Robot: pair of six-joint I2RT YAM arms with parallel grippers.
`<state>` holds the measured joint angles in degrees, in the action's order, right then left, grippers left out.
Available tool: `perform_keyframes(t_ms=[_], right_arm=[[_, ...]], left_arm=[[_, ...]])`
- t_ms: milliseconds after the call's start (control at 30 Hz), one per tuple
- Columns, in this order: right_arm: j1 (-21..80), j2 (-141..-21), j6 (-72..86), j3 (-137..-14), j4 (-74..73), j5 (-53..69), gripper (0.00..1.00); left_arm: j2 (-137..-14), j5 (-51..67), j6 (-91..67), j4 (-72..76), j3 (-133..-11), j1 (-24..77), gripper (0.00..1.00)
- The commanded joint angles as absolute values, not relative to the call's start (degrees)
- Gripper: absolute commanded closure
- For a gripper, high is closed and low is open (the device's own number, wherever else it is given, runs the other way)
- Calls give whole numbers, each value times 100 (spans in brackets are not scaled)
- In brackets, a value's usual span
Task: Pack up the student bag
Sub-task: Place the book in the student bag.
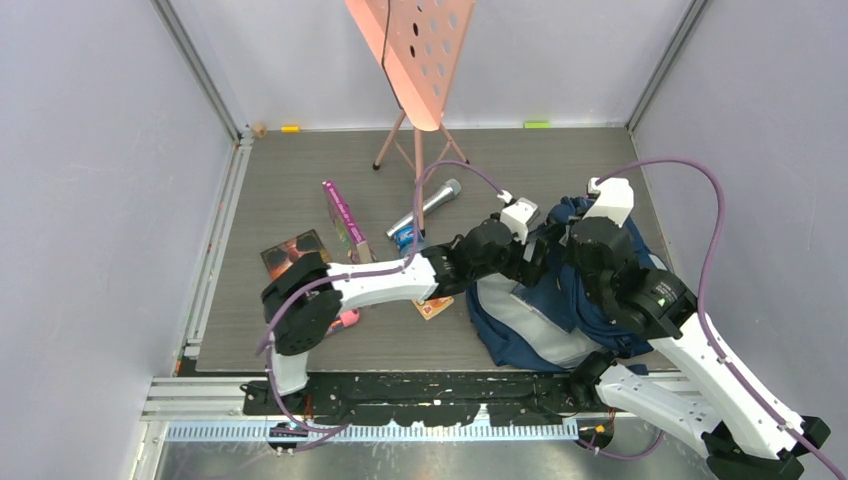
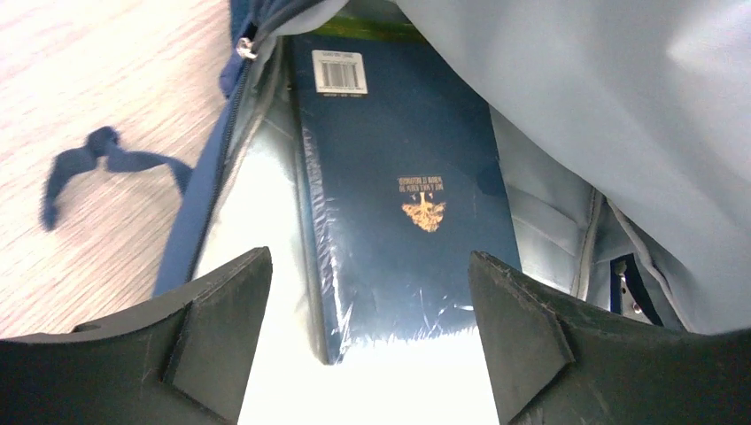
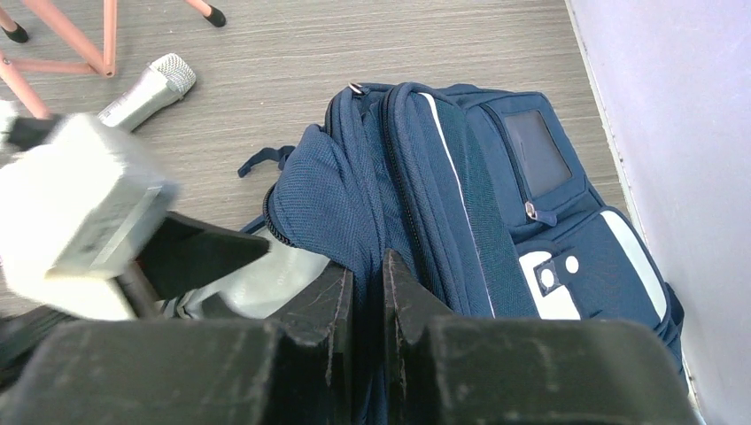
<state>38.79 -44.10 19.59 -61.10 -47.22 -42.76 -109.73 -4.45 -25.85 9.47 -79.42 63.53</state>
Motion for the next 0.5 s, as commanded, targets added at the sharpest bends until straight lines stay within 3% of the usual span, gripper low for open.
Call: perform_keyframes(t_ms=[0, 200, 467], right_arm=[[3887, -4185, 1892, -6221, -4239, -4764, 100], [3885, -4104, 1872, -6168, -4270, -4951, 100], [3885, -4133, 1857, -6102, -4249, -4962, 100]], left_arm=[[-9977, -1320, -2057, 1003, -7527, 6381, 14], [-8758, -2385, -1374, -955, -7381, 6286, 1], [-7725, -1576, -1528, -3311, -7436, 4833, 0]])
